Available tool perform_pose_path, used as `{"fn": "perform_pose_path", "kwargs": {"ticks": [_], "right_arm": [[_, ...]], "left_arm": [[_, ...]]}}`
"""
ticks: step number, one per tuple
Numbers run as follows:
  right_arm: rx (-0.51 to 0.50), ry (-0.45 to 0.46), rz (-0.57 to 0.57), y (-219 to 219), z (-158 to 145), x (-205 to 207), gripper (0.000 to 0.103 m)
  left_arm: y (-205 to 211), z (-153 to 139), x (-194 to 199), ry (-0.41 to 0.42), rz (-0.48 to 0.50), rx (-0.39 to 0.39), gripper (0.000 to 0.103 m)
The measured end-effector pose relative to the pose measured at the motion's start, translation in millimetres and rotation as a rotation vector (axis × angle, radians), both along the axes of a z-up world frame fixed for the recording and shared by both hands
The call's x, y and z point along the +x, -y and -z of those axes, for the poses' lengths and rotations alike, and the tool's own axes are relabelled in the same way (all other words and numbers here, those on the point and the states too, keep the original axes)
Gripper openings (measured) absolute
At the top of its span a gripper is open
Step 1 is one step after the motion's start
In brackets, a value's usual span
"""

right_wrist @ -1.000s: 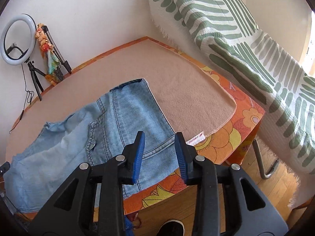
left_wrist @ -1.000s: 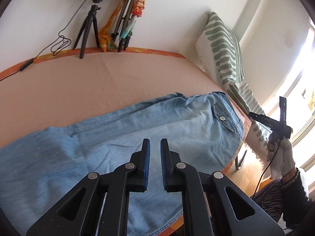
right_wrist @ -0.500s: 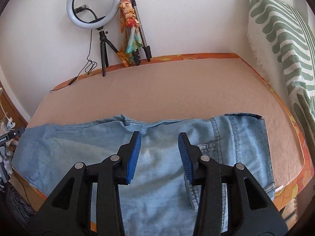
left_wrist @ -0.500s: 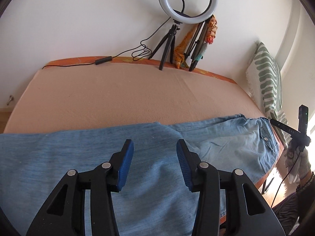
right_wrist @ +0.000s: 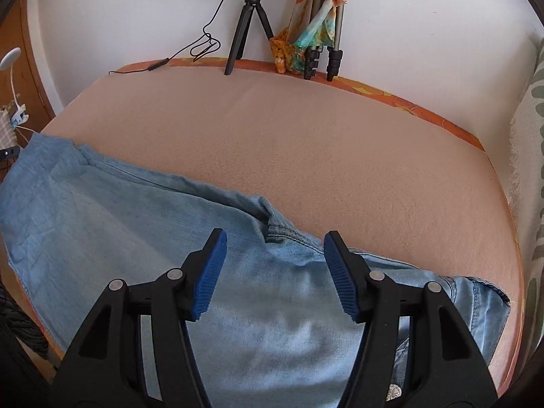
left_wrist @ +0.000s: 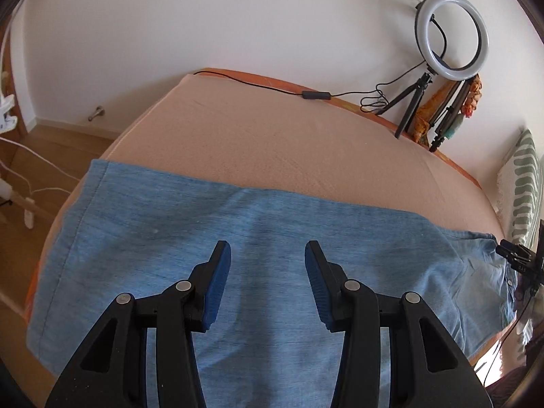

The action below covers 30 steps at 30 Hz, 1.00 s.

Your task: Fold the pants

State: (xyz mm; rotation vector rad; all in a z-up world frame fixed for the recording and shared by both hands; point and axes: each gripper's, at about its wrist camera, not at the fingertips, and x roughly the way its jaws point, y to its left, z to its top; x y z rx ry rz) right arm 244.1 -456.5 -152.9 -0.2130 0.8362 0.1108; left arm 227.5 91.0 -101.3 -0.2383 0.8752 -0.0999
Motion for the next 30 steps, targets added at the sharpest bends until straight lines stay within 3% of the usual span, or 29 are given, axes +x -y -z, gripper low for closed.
{"fn": "perform_pose_path", "kwargs": {"ticks": [5,10,17,20,24,30], "right_arm": [[-0.036,-0.009,-0.014,-2,3,9,0.062],[-0.039,-0.007,-0.022,-4,1,18,0.045],[-0.08,-0.023,-0.016,-8,12,28,0.019],[-0.1,0.011,0.014,-6,6,30,0.009],[-0.126,0.028,0.046,-2,-3,44,0.007],[-0.217,-0.019,0.042,-9,15,69,0.006]], "left_arm": [[-10,21,0,-0.051,-0.023,0.041,0.044],[-11,38,1,-0.111,-0.015,0.037,0.044],[-7,39,-1,-0.096,-0.003,0.076,0.044],[-10,39,-1,-0.094,-0.004,0.068,0.044],[-8,39,1,-0.093,-0.002,0.086,0.044],[-7,40,0,-0.086,0.007,0.105,0.044]]}}
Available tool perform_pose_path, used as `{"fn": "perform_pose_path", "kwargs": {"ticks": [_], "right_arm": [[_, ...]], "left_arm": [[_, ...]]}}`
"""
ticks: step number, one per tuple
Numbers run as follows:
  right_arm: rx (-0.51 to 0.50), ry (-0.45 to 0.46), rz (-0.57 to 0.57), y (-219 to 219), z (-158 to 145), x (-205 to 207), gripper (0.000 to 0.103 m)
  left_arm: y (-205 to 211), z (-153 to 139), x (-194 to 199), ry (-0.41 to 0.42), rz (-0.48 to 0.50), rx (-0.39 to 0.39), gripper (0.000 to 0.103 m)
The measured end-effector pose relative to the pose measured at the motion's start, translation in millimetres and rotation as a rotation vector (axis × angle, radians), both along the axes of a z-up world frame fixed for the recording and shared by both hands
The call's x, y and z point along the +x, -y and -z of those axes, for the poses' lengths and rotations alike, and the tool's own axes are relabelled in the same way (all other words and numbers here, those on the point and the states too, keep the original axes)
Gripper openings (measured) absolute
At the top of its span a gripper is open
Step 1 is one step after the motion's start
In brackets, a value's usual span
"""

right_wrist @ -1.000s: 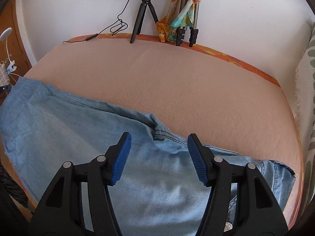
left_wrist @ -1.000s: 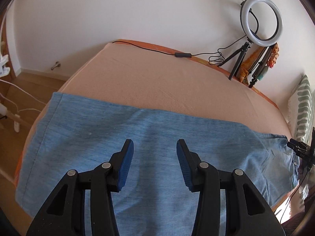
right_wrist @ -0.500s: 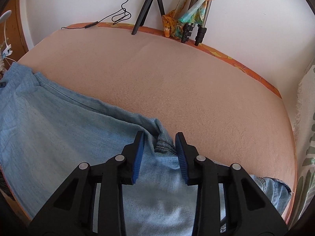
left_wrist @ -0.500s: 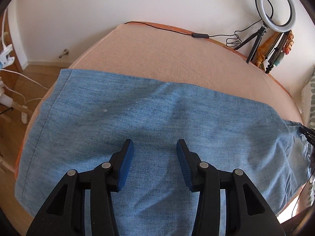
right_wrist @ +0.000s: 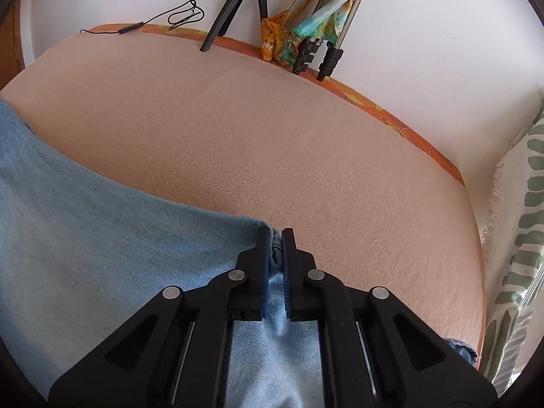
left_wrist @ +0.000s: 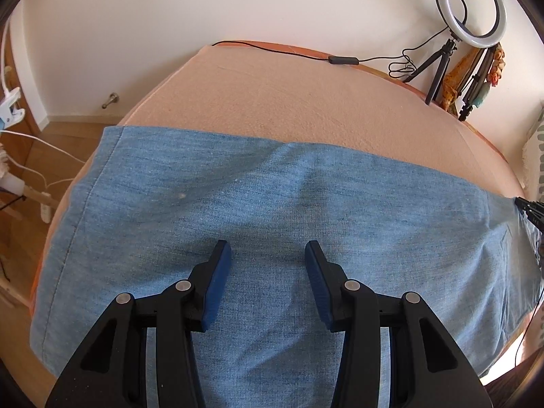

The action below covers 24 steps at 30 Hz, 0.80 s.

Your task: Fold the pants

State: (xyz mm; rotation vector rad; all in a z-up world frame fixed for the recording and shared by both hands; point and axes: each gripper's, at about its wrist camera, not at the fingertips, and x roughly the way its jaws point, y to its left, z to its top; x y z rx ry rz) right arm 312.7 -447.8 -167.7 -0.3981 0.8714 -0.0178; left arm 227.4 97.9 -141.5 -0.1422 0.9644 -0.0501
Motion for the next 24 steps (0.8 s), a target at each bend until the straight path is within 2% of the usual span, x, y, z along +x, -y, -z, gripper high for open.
{"fn": "perform_pose_path", "kwargs": {"ticks": [5,9,13,15,18,21,24], "right_arm": [[-0.034,-0.007,0.005,-4,8,7,0.005],[-0.066,-0.003,0.015,-10,12,6,0.006],[-0.022,-0.002,0.044,-6,8,4,0.01],[-0.002,0.01,0.065,-3,3,-1,0.03],[0.044,0.041,0.06,-4,-4,-14,0.048],[0.081,0.055,0.055,-9,-8,-27,0.049],[0.11,0.076,0.036,-19,-13,-40,0.05]], "left_arm": [[-4,0,0,-0.002,-0.025,-0.001,0.044],[-12,-3,-2,-0.009,-0.063,-0.043,0.044],[-19,-10,-9,0.01,-0.089,-0.052,0.044],[-23,-15,-15,0.023,-0.101,-0.06,0.044],[-33,-25,-27,0.047,-0.126,-0.072,0.044],[-48,-34,-39,0.067,-0.159,-0.118,0.049],[-66,-42,-53,0.087,-0.202,-0.119,0.049]]}}
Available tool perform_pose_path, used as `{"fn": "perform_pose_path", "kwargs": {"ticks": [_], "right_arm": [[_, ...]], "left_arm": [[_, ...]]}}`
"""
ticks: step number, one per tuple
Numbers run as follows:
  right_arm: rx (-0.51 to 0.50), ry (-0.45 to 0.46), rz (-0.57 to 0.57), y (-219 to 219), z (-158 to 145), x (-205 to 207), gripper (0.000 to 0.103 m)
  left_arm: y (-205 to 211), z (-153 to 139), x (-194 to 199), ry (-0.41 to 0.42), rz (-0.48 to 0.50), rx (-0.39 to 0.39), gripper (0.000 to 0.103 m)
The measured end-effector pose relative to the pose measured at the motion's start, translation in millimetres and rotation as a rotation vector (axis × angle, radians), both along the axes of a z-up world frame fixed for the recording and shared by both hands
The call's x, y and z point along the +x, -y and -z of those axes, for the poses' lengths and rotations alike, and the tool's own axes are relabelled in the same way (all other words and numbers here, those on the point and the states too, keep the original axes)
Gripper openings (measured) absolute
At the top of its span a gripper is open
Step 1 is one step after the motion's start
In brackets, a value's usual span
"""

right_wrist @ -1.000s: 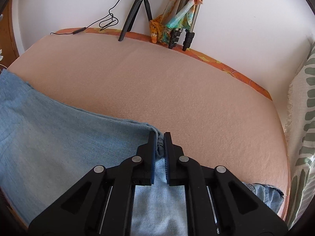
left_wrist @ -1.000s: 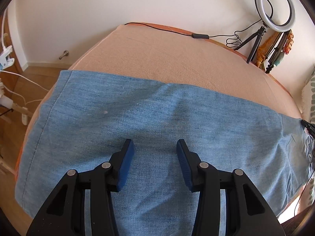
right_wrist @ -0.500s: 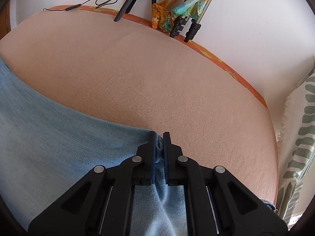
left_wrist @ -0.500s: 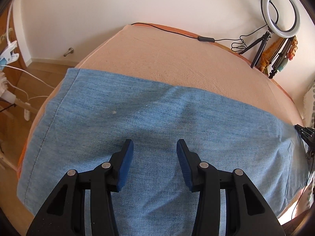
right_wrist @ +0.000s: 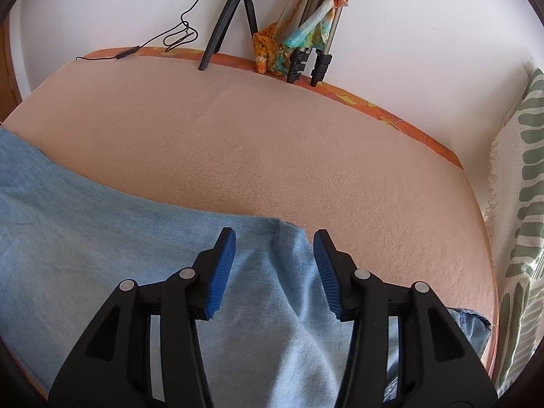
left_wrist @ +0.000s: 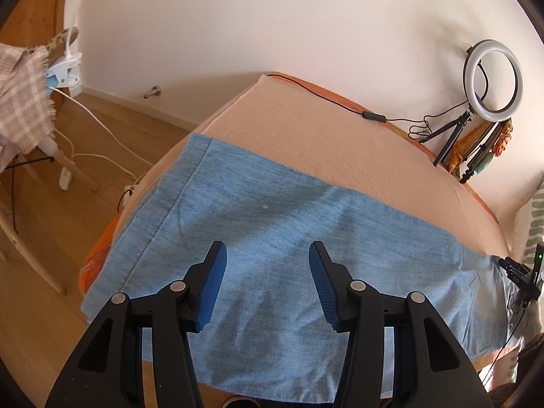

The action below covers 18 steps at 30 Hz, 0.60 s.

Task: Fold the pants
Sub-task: 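Move the left gripper to the jeans leg hem and close on it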

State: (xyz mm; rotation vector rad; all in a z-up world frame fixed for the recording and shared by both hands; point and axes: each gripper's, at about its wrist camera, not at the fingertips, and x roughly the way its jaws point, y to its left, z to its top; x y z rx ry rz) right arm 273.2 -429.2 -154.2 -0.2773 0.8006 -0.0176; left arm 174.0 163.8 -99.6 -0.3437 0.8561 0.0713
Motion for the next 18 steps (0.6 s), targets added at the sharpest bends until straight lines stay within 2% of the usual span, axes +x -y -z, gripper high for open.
{"fn": "perform_pose_path", "kwargs": {"ticks": [2,5,9,13,15,16,18], "right_arm": [[0.045,0.009,-0.009,-4,-5,-6,0.054],[0.115,0.01,-0.024,-10,-12,-15,0.062],[0.221,0.04,-0.033,-16,-30,-32,0.066],[0.288,0.067,-0.053,-27,-42,-47,0.07],[0.297,0.076,-0.061,-36,-44,-51,0.072],[0.305,0.075,-0.072,-42,-45,-51,0.072],[0.298,0.077,-0.09,-56,-46,-50,0.072]], "left_arm": [[-17,-3,-9,0.011,-0.047,-0.027,0.049],[-49,0,-21,0.017,-0.15,-0.134,0.05],[-81,4,-30,0.012,-0.261,-0.249,0.05],[-84,1,-40,-0.002,-0.286,-0.242,0.05],[-85,5,-47,-0.035,-0.305,-0.342,0.05],[-85,3,-50,-0.02,-0.289,-0.369,0.05],[-82,-1,-55,-0.009,-0.293,-0.292,0.05]]}}
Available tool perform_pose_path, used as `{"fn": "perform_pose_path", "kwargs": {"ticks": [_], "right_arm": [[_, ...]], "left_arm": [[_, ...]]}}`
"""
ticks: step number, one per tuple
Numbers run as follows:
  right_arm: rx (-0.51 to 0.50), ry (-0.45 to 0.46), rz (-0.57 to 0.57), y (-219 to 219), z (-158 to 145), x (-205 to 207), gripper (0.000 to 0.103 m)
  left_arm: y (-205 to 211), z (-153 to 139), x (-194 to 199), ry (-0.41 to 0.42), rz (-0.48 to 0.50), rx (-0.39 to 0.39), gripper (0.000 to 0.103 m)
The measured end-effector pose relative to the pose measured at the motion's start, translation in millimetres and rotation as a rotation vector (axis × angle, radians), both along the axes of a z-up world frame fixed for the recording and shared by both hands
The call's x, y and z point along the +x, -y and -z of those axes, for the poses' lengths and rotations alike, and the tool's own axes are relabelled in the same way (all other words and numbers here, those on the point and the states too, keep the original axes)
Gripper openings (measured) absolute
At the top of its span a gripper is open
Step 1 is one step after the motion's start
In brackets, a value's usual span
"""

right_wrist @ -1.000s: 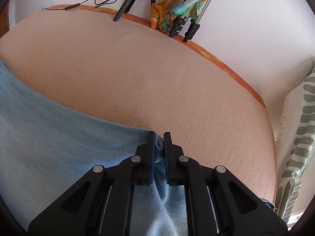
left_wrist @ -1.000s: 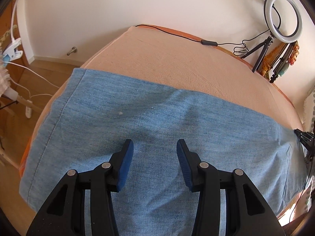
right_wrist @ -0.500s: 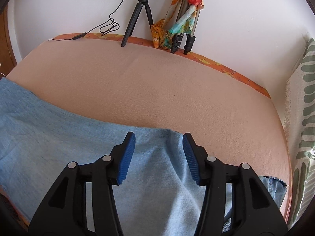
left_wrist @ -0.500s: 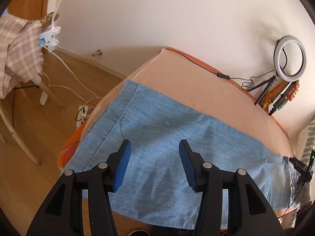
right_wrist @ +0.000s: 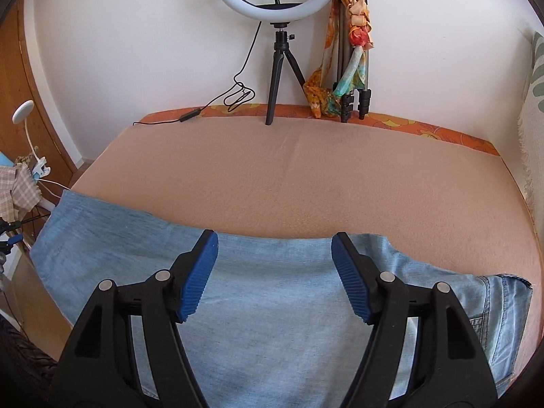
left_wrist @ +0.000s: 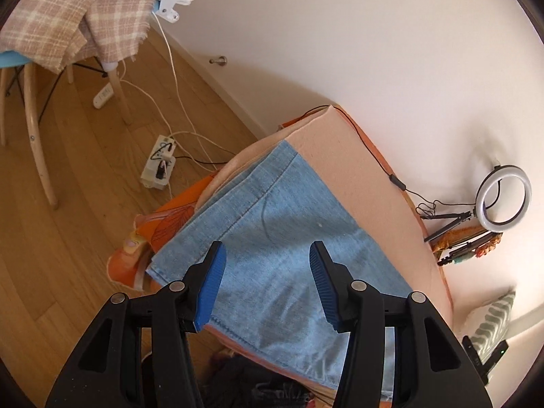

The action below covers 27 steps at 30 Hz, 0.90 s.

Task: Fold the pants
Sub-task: 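Move the left gripper to the jeans leg hem and close on it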

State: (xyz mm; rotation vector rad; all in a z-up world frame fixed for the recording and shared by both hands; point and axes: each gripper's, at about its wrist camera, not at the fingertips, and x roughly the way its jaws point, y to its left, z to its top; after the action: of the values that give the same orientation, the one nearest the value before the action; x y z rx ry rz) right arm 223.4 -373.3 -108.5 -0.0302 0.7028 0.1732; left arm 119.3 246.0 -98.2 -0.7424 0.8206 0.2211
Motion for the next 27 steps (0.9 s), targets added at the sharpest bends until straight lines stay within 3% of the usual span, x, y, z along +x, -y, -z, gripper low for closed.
{"fn": "perform_pose_path", "kwargs": {"ticks": [1,5,9,16,27], "right_arm": [[-0.007,0.003,-0.005,-7,0,0,0.072],[-0.019,0.004,-0.046,-31,2,2,0.072],[-0.04,0.003,-0.062,-49,7,5,0.072],[-0.053,-0.018,-0.065,-62,20,18,0.072],[-0.056,-0.024,-0.047,-49,23,17,0.072]], "left_arm": [[-1,1,-3,0.001,-0.007,0.025,0.05],[-15,19,-17,-0.01,-0.037,-0.039,0.05],[-25,40,-28,-0.035,-0.066,-0.042,0.05],[-40,80,-40,0.019,-0.121,-0.257,0.05],[-31,91,-34,0.012,-0.128,-0.263,0.053]]}}
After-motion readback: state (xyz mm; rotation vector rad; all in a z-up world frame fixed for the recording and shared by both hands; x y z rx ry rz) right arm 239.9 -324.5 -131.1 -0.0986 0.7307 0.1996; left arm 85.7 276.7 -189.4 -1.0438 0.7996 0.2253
